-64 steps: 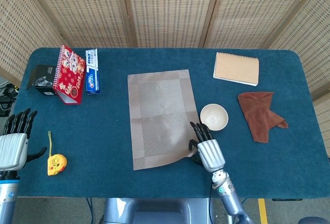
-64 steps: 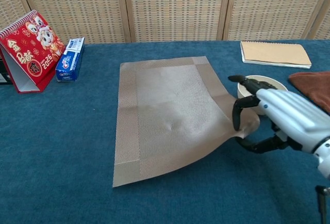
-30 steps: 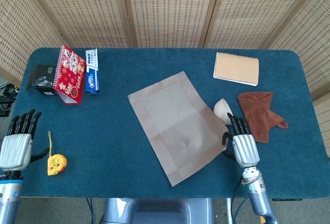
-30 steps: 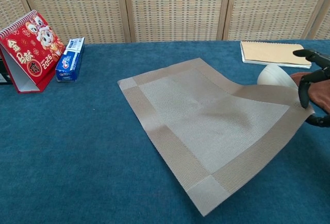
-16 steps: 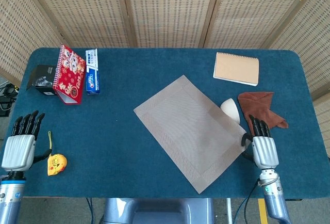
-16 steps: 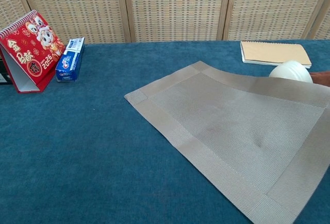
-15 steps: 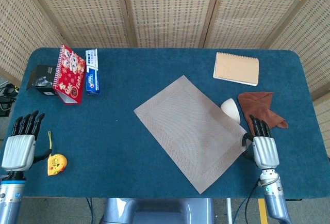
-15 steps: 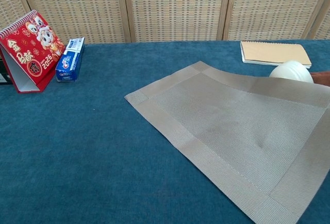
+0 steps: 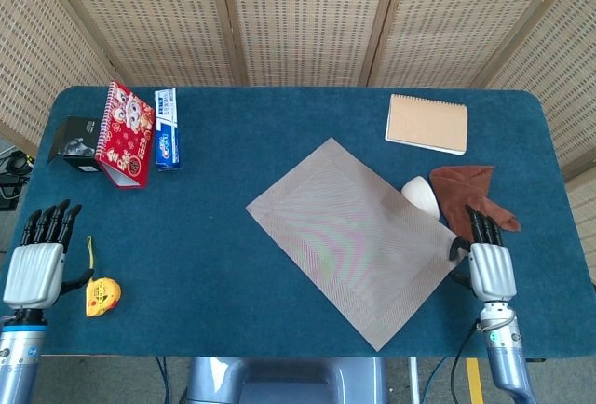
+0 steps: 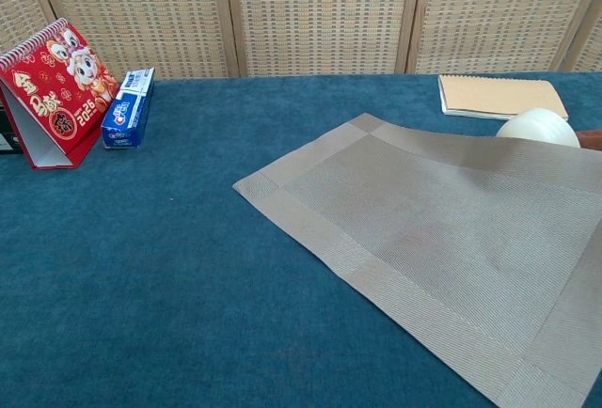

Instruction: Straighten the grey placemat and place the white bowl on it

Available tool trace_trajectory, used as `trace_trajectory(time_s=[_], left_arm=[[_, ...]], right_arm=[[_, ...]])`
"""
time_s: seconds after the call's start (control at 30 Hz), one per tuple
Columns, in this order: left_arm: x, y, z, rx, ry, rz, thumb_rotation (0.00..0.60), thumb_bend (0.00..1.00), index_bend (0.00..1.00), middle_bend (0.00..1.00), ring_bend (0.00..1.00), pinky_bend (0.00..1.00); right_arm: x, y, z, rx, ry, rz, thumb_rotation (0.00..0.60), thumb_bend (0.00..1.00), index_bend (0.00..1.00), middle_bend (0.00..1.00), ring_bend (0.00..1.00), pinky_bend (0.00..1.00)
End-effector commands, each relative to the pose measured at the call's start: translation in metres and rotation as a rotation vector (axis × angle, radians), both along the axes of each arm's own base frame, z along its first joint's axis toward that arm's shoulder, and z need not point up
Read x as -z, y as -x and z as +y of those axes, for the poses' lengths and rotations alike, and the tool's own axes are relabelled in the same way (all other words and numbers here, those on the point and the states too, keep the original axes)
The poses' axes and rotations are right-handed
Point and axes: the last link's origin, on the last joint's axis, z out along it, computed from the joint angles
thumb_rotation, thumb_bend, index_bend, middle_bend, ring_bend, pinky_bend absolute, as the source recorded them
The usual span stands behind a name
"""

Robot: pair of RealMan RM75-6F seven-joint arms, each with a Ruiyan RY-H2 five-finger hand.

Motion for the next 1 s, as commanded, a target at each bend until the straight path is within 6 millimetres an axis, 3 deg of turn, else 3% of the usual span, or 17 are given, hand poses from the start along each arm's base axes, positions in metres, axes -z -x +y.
trace_trajectory(time_s=[0.03, 0.7, 0.87, 1.0], left_arm=[[0.0, 0.0, 0.0, 0.001, 0.0, 0.001, 0.6, 0.15, 0.0, 0.0, 0.0, 0.0], [0.001, -0.001, 0.0, 0.002, 0.002, 0.002, 0.6, 0.15, 0.0, 0.0, 0.0, 0.0], [0.001, -0.001, 0.001, 0.002, 0.002, 0.002, 0.6, 0.15, 0.0, 0.0, 0.0, 0.0], [0.001, -0.001, 0.001, 0.003, 0.005, 0.004, 0.6, 0.15, 0.0, 0.0, 0.0, 0.0]], right_arm=[[0.0, 0.002, 0.001, 0.005, 0.0, -0.001, 0.6, 0.49, 0.68, 0.06, 0.0, 0.0], [-0.016, 0.009, -0.022, 0.043, 0.045, 0.053, 0.6, 0.47, 0.67, 0.05, 0.0, 0.0], [-0.017, 0.009, -0.018, 0.051, 0.008, 0.094, 0.6, 0.36, 0.55, 0.0, 0.0, 0.0], [-0.019, 0.011, -0.011, 0.071, -0.014, 0.088, 0.6, 0.25, 0.34, 0.0, 0.0, 0.0]])
